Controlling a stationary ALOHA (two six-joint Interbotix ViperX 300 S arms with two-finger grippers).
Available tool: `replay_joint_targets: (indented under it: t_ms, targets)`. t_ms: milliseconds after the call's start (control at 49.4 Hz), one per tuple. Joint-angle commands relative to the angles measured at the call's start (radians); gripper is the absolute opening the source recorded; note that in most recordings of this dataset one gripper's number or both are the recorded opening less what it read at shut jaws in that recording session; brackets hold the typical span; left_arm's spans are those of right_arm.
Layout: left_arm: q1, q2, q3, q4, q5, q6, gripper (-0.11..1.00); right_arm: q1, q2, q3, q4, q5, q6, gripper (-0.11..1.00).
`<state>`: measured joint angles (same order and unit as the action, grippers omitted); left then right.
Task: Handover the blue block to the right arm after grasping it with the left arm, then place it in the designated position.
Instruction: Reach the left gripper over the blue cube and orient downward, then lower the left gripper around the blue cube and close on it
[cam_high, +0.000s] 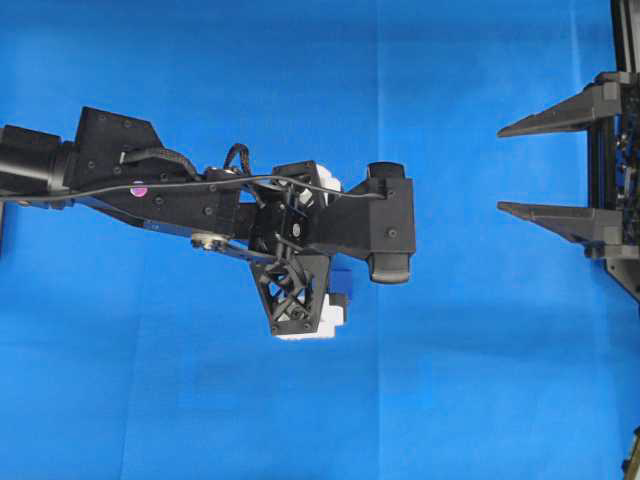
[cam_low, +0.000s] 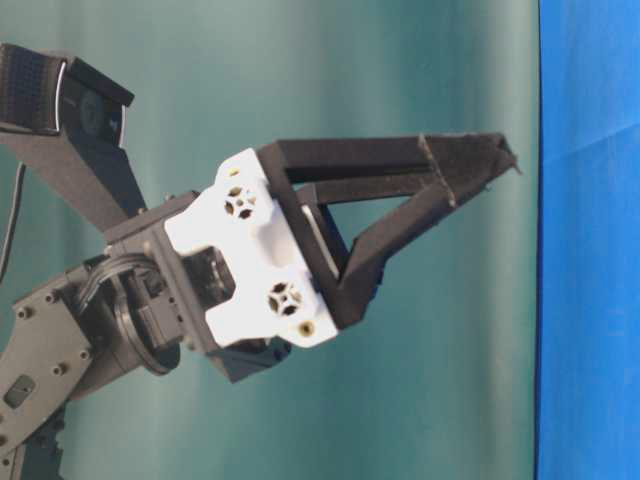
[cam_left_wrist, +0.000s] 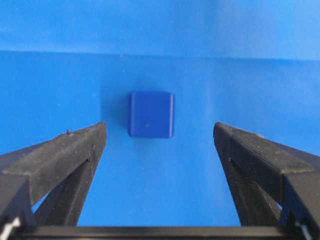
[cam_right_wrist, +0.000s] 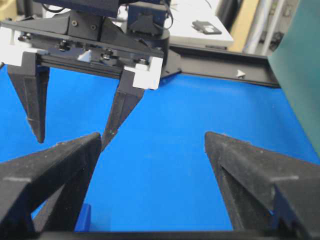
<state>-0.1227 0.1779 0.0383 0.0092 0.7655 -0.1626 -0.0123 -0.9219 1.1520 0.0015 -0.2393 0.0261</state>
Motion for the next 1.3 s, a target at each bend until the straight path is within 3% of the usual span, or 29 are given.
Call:
replay_joint_targets:
  t_ms: [0,912,1277]
  targets:
    - [-0.002,-0.017,-0.023,0.002,-0.003,0.0,0.92,-0.002,0.009,-0.025,0.003,-0.005,0.0,0.98]
    - [-0.002,-0.005,0.003,0.002,-0.029,-0.003,0.92,-0.003,0.011,-0.021,0.003,-0.008,0.0,0.98]
    - [-0.009,0.017,0.094,0.003,-0.186,-0.005,0.92,-0.003,0.011,-0.021,0.003,-0.009,0.0,0.98]
